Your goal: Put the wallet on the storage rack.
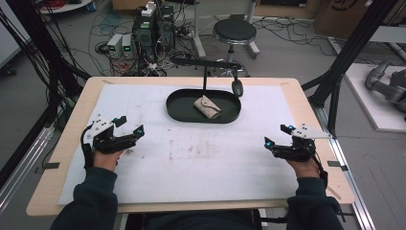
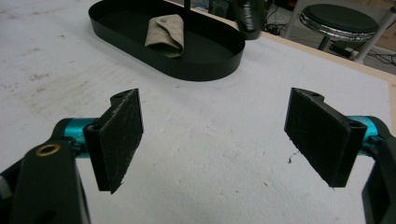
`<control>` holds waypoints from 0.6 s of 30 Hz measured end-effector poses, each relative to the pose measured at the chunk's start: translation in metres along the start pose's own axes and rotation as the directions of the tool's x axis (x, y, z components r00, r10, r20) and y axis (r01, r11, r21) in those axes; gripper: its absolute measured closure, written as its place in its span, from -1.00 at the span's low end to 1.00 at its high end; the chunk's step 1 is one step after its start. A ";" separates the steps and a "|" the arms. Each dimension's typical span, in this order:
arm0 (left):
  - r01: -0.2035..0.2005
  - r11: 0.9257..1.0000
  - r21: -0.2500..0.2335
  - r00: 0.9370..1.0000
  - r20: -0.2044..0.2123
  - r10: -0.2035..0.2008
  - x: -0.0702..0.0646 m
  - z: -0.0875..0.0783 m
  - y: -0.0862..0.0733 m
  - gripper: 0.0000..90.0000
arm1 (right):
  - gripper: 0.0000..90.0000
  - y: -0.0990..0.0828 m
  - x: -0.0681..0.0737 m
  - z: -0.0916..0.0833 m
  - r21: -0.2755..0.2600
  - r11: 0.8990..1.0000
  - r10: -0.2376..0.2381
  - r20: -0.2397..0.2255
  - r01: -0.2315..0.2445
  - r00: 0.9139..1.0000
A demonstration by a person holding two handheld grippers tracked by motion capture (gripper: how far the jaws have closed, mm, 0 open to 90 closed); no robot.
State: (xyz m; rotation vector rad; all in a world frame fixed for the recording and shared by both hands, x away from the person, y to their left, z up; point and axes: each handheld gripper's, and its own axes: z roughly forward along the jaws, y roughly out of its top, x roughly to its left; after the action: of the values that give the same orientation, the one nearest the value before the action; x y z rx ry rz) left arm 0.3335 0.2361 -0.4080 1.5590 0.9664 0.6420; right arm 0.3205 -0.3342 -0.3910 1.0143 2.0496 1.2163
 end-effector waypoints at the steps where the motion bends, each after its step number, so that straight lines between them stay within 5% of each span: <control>1: -0.001 1.000 0.001 1.000 0.001 0.001 0.000 0.000 0.000 -0.58 | -0.56 0.000 0.000 0.000 0.000 1.000 0.000 0.004 0.000 1.000; 18: -0.022 1.000 0.004 1.000 -0.001 0.022 -0.002 -0.004 -0.001 -0.58 | -0.56 0.001 0.001 0.003 0.026 1.000 0.000 0.017 -0.001 1.000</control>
State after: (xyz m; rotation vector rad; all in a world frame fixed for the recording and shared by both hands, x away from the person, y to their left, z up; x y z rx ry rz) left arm 0.3287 0.2366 -0.4075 1.5750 0.9530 0.6572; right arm 0.3230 -0.3315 -0.3917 1.0343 2.0570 1.1797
